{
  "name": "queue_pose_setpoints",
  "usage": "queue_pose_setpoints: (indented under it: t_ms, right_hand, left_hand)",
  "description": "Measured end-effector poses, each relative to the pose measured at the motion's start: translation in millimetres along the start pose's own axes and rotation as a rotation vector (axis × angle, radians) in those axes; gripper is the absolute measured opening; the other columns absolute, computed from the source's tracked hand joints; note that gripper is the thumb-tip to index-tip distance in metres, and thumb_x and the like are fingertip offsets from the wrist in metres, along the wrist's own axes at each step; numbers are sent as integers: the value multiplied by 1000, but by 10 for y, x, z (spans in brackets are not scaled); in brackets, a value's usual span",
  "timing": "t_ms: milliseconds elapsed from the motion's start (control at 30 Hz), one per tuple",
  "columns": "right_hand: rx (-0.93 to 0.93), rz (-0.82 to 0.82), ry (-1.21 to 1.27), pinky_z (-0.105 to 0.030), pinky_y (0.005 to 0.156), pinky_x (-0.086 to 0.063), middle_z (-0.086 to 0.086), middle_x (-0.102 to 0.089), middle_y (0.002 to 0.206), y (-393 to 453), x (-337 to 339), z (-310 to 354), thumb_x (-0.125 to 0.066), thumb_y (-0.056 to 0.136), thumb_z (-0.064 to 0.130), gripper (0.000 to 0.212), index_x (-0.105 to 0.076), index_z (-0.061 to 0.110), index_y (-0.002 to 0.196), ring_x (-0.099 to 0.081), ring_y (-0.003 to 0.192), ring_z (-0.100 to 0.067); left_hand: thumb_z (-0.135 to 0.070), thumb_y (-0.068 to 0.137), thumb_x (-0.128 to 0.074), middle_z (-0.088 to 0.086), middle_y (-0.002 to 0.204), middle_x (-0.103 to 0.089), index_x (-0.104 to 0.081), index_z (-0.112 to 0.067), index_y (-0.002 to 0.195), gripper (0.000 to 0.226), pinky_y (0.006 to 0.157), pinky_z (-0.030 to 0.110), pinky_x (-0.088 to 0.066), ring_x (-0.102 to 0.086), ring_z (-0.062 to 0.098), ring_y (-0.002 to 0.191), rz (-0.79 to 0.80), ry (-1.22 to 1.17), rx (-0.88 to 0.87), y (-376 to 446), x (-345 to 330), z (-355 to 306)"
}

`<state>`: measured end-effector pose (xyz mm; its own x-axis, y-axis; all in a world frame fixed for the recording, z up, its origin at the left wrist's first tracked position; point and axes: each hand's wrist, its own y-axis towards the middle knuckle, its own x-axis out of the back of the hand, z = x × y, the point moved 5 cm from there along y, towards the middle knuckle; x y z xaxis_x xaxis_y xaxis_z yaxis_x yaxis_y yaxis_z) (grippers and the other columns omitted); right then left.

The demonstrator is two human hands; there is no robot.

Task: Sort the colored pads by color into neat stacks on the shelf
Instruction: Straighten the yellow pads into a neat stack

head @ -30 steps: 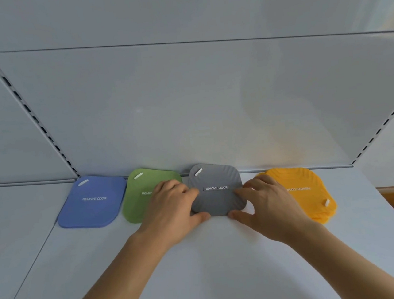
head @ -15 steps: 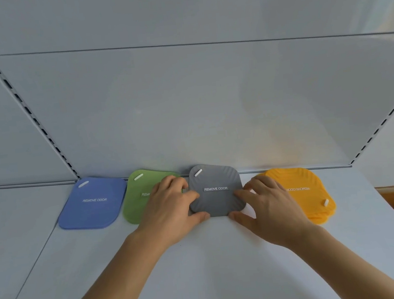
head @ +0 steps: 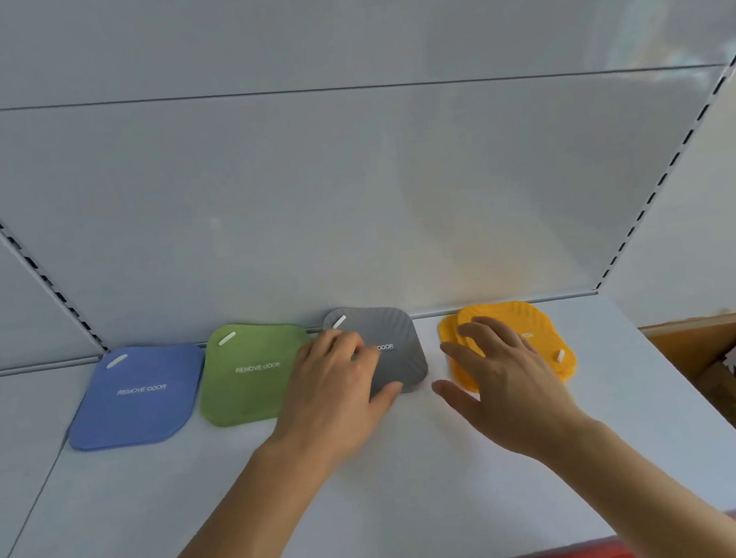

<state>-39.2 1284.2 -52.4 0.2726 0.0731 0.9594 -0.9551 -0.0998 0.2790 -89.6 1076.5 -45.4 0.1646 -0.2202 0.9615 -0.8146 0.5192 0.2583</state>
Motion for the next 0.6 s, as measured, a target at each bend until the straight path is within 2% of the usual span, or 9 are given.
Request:
queue_pose_setpoints:
  t_ms: [167,233,300,400,467,600]
  right_hand:
    - [-290,-39,-49,-44,85,-54,-6,-66,121,-322,137,-641,-48,95,60,52,-69,21,123,-58,114,-33]
    - [-445,58,-71,-43,81,-53,-7,-64,111,-393,140,-904,-44,95,65,55,-67,20,117,-57,104,-32]
    - [-541,163,-29,-40,82,-49,-5,-60,106,-414,110,-1052,-40,91,73,58,-67,24,108,-55,104,-30]
    - [-587,216,78,-38,84,-48,0,-53,99,-378,95,-1103,-45,89,76,56,-70,28,104,-55,110,-27]
    - [-607,227,161,-37,80,-49,2,-46,94,-351,79,-1146,-50,87,76,55,-69,27,102,-57,109,-27]
    - [-626,196,407,-37,79,-50,3,-55,105,-305,5,-1251,-66,82,68,54,-57,24,111,-59,103,-25]
  left_hand:
    - [-52,91,-45,-1,93,-71,-75,-18,99,46,81,42,-56,-66,26,95,-1,-107,-97,204,-97,-622]
    - [-51,93,-39,0,98,-71,-74,-18,103,50,84,43,-55,-65,27,98,20,-150,-91,291,-178,-818]
    - [-53,94,-34,0,106,-69,-71,-18,109,53,89,43,-54,-62,27,105,50,-160,-67,374,-297,-992]
    - [-58,91,-26,2,118,-63,-66,-20,122,63,94,43,-51,-57,28,115,111,-104,-15,470,-487,-1213]
    - [-58,89,-26,5,120,-60,-65,-20,123,64,95,43,-50,-55,30,115,122,-72,34,487,-562,-1298]
    - [-60,89,-35,6,125,-61,-68,-19,122,63,93,46,-53,-57,31,116,84,-101,131,466,-593,-1302]
